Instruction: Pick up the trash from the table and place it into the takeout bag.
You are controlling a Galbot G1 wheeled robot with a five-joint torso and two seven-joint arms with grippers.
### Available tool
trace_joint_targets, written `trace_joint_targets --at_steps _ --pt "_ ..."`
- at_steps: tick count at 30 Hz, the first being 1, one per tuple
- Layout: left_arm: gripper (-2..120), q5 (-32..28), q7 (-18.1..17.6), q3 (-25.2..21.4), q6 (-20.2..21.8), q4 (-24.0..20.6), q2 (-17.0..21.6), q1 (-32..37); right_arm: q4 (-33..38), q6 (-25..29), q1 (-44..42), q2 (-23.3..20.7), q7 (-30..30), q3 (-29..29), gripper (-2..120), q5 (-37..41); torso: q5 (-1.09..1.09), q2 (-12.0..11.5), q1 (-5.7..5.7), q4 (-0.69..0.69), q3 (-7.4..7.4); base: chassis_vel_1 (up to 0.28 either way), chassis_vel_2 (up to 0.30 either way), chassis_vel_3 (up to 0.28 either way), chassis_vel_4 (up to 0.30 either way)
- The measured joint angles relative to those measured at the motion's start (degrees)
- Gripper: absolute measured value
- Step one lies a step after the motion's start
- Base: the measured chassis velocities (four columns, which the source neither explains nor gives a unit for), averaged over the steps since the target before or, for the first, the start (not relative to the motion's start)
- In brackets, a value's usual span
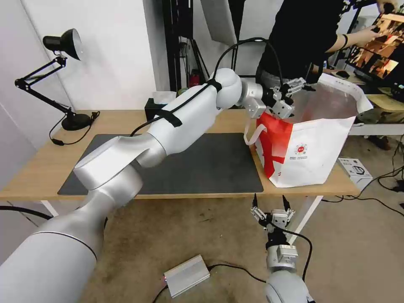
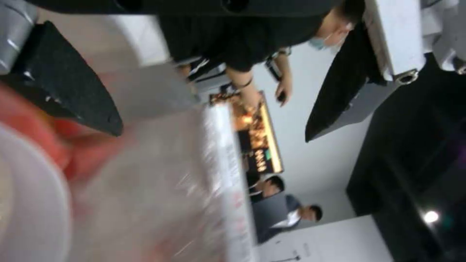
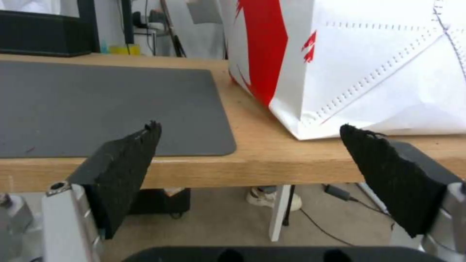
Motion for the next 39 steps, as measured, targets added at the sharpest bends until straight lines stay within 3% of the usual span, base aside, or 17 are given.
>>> trace_joint_targets --at_steps 9,12,18,22,23,27,28,30,31,35,36,39 --pt "100 -5.01 -4.57 -3.10 2.83 0.78 3.25 -3.70 -0.05 -0.10 0.36 -0.17 0.00 0.06 95 -0.09 -0.01 0.00 0.00 0.00 0.00 0.000 0.000 0.000 0.000" --pt "100 -10.52 -7.52 -3.35 5.67 -0.49 6.77 -4.49 -0.05 -0.15 0.33 -0.35 0.00 0.11 95 -0.19 -0.01 0.00 0.00 0.00 0.00 0.000 0.000 0.000 0.000" --pt "100 -19.77 -9.52 -4.04 10.10 -3.69 13.70 -4.21 0.21 -0.33 0.27 -0.64 0.00 0.48 95 -0.21 -0.02 0.00 0.00 0.00 0.00 0.000 0.000 0.000 0.000" --pt "100 -32.69 -11.49 -1.83 16.82 -11.67 24.63 -1.21 0.52 -0.50 0.19 -0.85 0.02 0.81 95 -0.19 -0.05 0.00 0.00 0.04 0.00 0.000 0.000 0.000 0.000" --pt "100 -32.69 -11.49 -1.83 16.82 -11.67 24.63 -1.21 0.52 -0.50 0.19 -0.85 0.02 0.81 95 -0.19 -0.05 0.00 0.00 0.04 0.00 0.000 0.000 0.000 0.000" --pt "100 -38.08 -12.42 -2.55 20.21 -18.99 35.46 3.57 0.64 -0.62 0.12 -1.05 0.03 0.85 93 -0.17 -0.05 0.00 0.00 0.01 0.00 0.000 0.000 0.000 0.000" --pt "100 -38.08 -12.42 -2.55 20.21 -18.99 35.46 3.57 0.64 -0.62 0.12 -1.05 0.03 0.85 93 -0.17 -0.05 0.00 0.00 0.01 0.00 0.000 0.000 0.000 0.000" --pt "100 -39.59 -12.87 -5.00 21.41 -23.27 41.44 7.10 0.64 -0.65 0.12 -1.30 0.03 0.87 95 -0.15 -0.04 0.00 0.00 0.03 0.00 0.000 0.000 0.000 0.000" --pt "100 -39.59 -12.87 -5.00 21.41 -23.27 41.44 7.10 0.64 -0.65 0.12 -1.30 0.03 0.87 95 -0.15 -0.04 0.00 0.00 0.03 0.00 0.000 0.000 0.000 0.000" --pt "100 -42.48 -13.52 -11.36 23.73 -32.36 51.05 17.42 0.65 -0.87 0.17 -2.00 -0.06 0.89 94 -0.13 0.00 0.00 0.00 0.01 -0.01 0.000 0.000 0.000 0.000" --pt "100 -42.48 -13.52 -11.36 23.73 -32.36 51.05 17.42 0.65 -0.87 0.17 -2.00 -0.06 0.89 94 -0.13 0.00 0.00 0.00 0.01 -0.01 0.000 0.000 0.000 0.000" --pt "100 -43.99 -14.21 -20.79 25.06 -38.80 56.77 30.05 1.17 -1.66 -0.28 -2.62 -0.86 0.99 90 -0.06 -0.07 0.00 0.00 -0.02 0.00 0.000 0.000 0.000 0.000"
